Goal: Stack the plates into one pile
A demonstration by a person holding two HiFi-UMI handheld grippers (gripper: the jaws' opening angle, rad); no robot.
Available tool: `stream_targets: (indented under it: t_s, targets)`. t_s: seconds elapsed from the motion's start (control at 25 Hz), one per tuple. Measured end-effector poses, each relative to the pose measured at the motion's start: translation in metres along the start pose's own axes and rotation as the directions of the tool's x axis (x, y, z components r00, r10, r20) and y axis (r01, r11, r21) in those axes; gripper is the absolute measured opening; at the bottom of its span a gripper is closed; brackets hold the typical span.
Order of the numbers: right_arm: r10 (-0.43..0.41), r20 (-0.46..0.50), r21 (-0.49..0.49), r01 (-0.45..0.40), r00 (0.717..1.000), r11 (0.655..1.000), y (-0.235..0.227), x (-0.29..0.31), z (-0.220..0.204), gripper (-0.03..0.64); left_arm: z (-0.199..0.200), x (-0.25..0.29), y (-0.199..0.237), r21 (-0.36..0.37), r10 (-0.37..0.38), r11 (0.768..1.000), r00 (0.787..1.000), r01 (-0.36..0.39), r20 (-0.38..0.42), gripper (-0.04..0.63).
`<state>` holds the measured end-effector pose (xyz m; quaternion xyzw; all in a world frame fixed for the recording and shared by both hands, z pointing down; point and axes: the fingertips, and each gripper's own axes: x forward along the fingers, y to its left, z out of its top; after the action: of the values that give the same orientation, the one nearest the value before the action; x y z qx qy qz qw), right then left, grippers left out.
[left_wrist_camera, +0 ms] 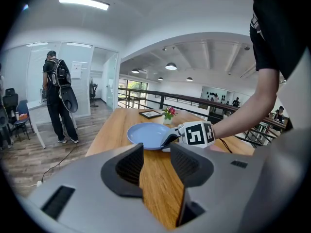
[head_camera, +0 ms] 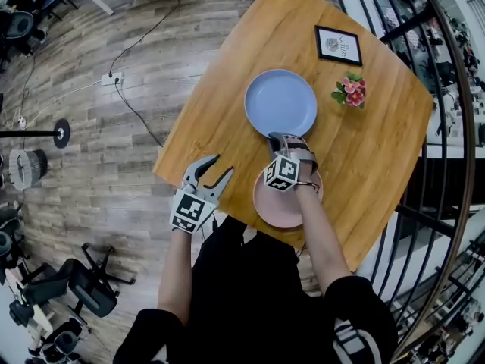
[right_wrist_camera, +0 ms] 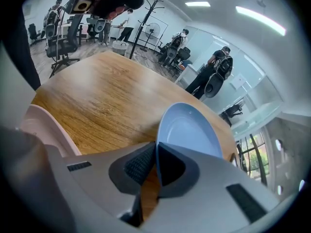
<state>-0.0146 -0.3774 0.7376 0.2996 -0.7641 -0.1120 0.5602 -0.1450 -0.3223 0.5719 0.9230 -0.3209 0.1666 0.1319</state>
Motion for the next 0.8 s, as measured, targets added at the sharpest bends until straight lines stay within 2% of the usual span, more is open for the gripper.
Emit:
stream_targets:
  t_s: [0.32, 0.8]
  targets:
    - [-0.011, 0.006, -0.01, 0.011, 1.0, 1.0, 0.001, -0.004, 0.005, 0.023, -0.001, -0.003, -0.004, 0.013, -0.005, 1.0, 1.0, 0.005, 0.002, 0.189]
    - [-0.04, 0.041, -0.052, 0.042, 0.998, 0.998, 0.0, -0.032, 0.0, 0.025, -0.002, -0.01, -0.031, -0.027, 0.02, 0.999, 0.999, -0.019, 0.025, 0.189]
